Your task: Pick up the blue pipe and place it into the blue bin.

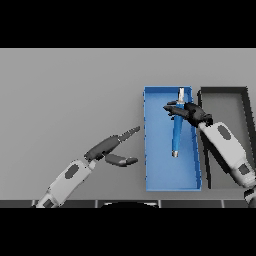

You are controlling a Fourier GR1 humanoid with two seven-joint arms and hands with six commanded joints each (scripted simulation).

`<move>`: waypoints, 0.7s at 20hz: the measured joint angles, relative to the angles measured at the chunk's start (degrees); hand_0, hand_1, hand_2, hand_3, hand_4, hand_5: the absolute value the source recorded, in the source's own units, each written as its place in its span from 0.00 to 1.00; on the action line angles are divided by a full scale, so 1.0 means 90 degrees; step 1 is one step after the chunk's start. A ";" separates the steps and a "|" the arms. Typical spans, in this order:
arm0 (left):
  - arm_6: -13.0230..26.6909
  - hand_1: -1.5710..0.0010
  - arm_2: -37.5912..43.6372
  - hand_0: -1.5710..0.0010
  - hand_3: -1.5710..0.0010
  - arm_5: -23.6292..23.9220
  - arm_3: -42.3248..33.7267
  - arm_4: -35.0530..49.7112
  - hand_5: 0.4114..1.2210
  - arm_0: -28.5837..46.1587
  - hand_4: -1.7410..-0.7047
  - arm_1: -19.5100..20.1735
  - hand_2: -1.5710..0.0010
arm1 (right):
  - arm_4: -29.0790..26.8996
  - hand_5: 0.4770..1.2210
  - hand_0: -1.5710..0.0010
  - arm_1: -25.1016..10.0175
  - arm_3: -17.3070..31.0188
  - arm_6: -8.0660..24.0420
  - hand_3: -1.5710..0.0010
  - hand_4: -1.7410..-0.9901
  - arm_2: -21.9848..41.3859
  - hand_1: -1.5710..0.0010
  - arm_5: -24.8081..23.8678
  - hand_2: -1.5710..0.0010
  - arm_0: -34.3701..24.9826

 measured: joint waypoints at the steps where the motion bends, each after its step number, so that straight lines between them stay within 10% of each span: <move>1: -0.0018 1.00 0.0029 1.00 1.00 -0.0022 0.0018 0.0016 0.08 -0.0014 0.88 0.0038 1.00 | 0.0162 0.66 0.87 -0.0085 -0.0119 0.0057 0.93 0.72 0.0141 0.88 0.0019 0.89 -0.0013; 14: 0.0071 1.00 -0.0033 1.00 1.00 0.0036 -0.0133 -0.0038 0.08 0.0068 0.88 0.0063 1.00 | 0.0574 0.39 0.99 -0.0183 -0.0271 -0.0050 0.99 0.74 0.0477 0.99 -0.0050 0.99 -0.0041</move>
